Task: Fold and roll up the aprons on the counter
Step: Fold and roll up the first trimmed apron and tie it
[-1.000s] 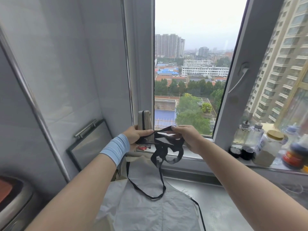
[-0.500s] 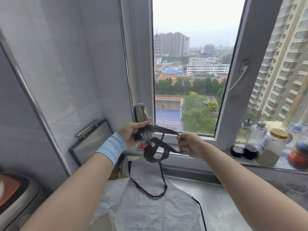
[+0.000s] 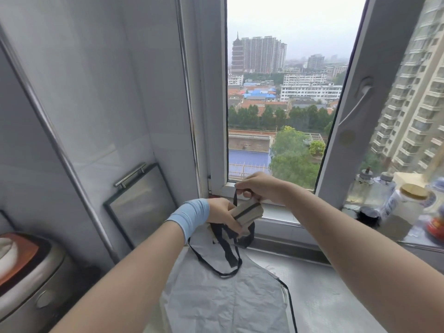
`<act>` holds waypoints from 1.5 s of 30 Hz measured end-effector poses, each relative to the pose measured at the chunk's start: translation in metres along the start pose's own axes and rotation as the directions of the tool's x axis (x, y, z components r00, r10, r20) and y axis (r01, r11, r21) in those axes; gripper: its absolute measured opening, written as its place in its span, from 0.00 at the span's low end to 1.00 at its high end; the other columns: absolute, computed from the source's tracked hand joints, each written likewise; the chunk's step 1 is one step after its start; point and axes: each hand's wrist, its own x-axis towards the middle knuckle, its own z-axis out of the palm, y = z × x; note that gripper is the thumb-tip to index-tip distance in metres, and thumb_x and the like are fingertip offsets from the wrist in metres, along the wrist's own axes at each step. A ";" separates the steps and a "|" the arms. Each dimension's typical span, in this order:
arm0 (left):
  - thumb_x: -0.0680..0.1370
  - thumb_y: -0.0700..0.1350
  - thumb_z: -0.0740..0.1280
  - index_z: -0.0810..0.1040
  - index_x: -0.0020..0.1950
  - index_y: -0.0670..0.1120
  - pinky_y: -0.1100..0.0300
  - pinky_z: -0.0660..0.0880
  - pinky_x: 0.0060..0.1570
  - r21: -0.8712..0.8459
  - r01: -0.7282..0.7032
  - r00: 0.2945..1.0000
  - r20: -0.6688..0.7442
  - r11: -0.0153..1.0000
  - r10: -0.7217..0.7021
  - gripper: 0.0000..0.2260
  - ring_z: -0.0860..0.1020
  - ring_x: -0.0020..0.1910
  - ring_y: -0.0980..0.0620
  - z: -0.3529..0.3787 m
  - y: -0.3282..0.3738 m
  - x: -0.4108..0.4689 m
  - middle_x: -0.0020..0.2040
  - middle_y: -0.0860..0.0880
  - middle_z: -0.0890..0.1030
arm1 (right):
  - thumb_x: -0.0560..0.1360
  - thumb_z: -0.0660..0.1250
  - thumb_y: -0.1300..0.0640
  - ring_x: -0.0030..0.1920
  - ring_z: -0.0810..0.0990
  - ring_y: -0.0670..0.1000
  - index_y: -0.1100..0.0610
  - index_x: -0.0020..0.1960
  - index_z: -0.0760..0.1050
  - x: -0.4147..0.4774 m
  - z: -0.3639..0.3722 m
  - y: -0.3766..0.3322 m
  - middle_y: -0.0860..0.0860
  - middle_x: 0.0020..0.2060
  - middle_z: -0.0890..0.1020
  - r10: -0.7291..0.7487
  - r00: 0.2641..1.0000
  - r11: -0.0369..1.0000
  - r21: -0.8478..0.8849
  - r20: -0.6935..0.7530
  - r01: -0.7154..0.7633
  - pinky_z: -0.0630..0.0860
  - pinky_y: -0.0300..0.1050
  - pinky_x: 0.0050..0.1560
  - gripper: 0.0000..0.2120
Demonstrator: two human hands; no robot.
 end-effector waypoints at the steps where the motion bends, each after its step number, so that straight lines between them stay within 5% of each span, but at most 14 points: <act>1: 0.60 0.56 0.78 0.82 0.47 0.52 0.52 0.75 0.62 0.001 0.012 1.000 0.009 1.000 -0.012 0.19 0.81 0.54 0.46 0.005 -0.005 0.003 0.51 0.49 0.84 | 0.76 0.67 0.56 0.29 0.69 0.48 0.57 0.41 0.82 -0.003 0.004 0.001 0.50 0.29 0.77 -0.034 0.999 0.997 -0.064 -0.015 0.033 0.66 0.41 0.32 0.08; 6: 0.61 0.60 0.76 0.81 0.48 0.49 0.53 0.77 0.51 0.115 0.075 0.996 -0.062 0.991 -0.068 0.22 0.79 0.44 0.48 0.036 -0.028 0.025 0.45 0.50 0.82 | 0.73 0.68 0.54 0.41 0.79 0.48 0.51 0.44 0.83 -0.013 0.026 0.031 0.48 0.41 0.83 -0.120 0.989 0.904 -0.402 0.085 0.145 0.76 0.43 0.41 0.06; 11: 0.60 0.62 0.75 0.78 0.39 0.46 0.57 0.66 0.35 -0.083 0.078 0.993 -0.082 0.993 -0.085 0.21 0.69 0.33 0.50 0.083 -0.059 0.040 0.33 0.50 0.73 | 0.71 0.72 0.54 0.40 0.75 0.45 0.50 0.44 0.81 -0.014 0.053 0.088 0.42 0.39 0.76 -0.252 0.965 0.827 -0.502 0.074 0.255 0.69 0.39 0.39 0.03; 16: 0.64 0.58 0.74 0.78 0.39 0.47 0.60 0.69 0.36 -0.228 0.084 0.996 0.009 0.970 -0.084 0.15 0.72 0.35 0.51 0.143 -0.094 0.053 0.34 0.51 0.75 | 0.68 0.73 0.50 0.40 0.79 0.46 0.49 0.48 0.83 -0.012 0.079 0.147 0.45 0.41 0.83 -0.048 0.995 0.898 -0.432 0.088 0.081 0.74 0.39 0.38 0.10; 22: 0.63 0.52 0.78 0.81 0.55 0.53 0.61 0.78 0.42 -0.028 0.155 0.978 0.147 0.988 -0.149 0.22 0.81 0.46 0.51 0.198 -0.116 0.066 0.48 0.54 0.82 | 0.76 0.67 0.54 0.42 0.78 0.49 0.55 0.46 0.85 0.000 0.112 0.201 0.48 0.41 0.83 0.185 0.974 0.952 -0.271 0.132 -0.144 0.73 0.43 0.41 0.08; 26: 0.61 0.54 0.79 0.81 0.49 0.54 0.59 0.79 0.46 -0.076 0.221 0.972 0.098 0.972 -0.213 0.19 0.80 0.45 0.53 0.234 -0.135 0.074 0.48 0.54 0.82 | 0.78 0.63 0.58 0.41 0.75 0.47 0.54 0.49 0.85 0.008 0.139 0.229 0.46 0.39 0.79 0.292 0.944 0.950 -0.158 0.152 -0.268 0.71 0.38 0.41 0.12; 29: 0.62 0.56 0.79 0.75 0.46 0.52 0.61 0.72 0.37 -0.139 0.241 0.970 0.016 0.960 -0.241 0.19 0.75 0.38 0.55 0.250 -0.153 0.077 0.43 0.54 0.78 | 0.78 0.63 0.60 0.41 0.75 0.49 0.57 0.52 0.85 0.009 0.160 0.245 0.50 0.42 0.81 0.281 0.946 0.958 -0.111 0.164 -0.265 0.73 0.40 0.40 0.12; 34: 0.72 0.57 0.71 0.61 0.63 0.55 0.62 0.72 0.37 -0.407 0.192 0.961 -0.107 0.893 -0.256 0.26 0.76 0.39 0.51 0.270 -0.177 0.075 0.46 0.49 0.77 | 0.75 0.69 0.59 0.39 0.78 0.48 0.58 0.48 0.85 0.006 0.189 0.267 0.54 0.41 0.84 0.229 0.970 0.973 -0.028 0.085 -0.227 0.77 0.46 0.45 0.07; 38: 0.72 0.55 0.69 0.70 0.52 0.61 0.58 0.75 0.42 -0.448 0.159 0.968 -0.104 0.880 -0.228 0.12 0.77 0.39 0.49 0.279 -0.191 0.081 0.42 0.49 0.78 | 0.71 0.72 0.57 0.36 0.78 0.46 0.56 0.41 0.84 0.004 0.197 0.272 0.53 0.37 0.85 0.190 0.977 0.978 -0.107 0.093 -0.180 0.78 0.49 0.45 0.04; 40: 0.73 0.49 0.70 0.72 0.48 0.58 0.60 0.75 0.41 -0.505 0.159 0.962 -0.112 0.848 -0.248 0.08 0.76 0.39 0.50 0.282 -0.195 0.085 0.40 0.50 0.78 | 0.72 0.72 0.57 0.41 0.77 0.44 0.55 0.46 0.85 -0.002 0.200 0.274 0.49 0.40 0.84 0.143 0.988 0.983 -0.125 0.056 -0.135 0.77 0.49 0.49 0.05; 42: 0.75 0.48 0.71 0.74 0.50 0.53 0.65 0.73 0.39 -0.551 0.168 0.952 -0.125 0.817 -0.280 0.08 0.76 0.40 0.52 0.280 -0.196 0.087 0.41 0.52 0.77 | 0.73 0.69 0.58 0.51 0.75 0.42 0.52 0.54 0.82 -0.011 0.200 0.276 0.45 0.50 0.79 0.076 0.992 0.988 -0.130 -0.103 -0.089 0.73 0.41 0.54 0.11; 45: 0.75 0.50 0.72 0.75 0.53 0.46 0.61 0.73 0.46 -0.580 0.221 0.912 -0.162 0.784 -0.377 0.13 0.77 0.45 0.50 0.276 -0.198 0.090 0.45 0.51 0.78 | 0.71 0.63 0.62 0.46 0.74 0.46 0.51 0.44 0.77 -0.032 0.195 0.287 0.45 0.45 0.77 -0.039 0.994 0.966 -0.260 -0.106 0.010 0.71 0.41 0.48 0.09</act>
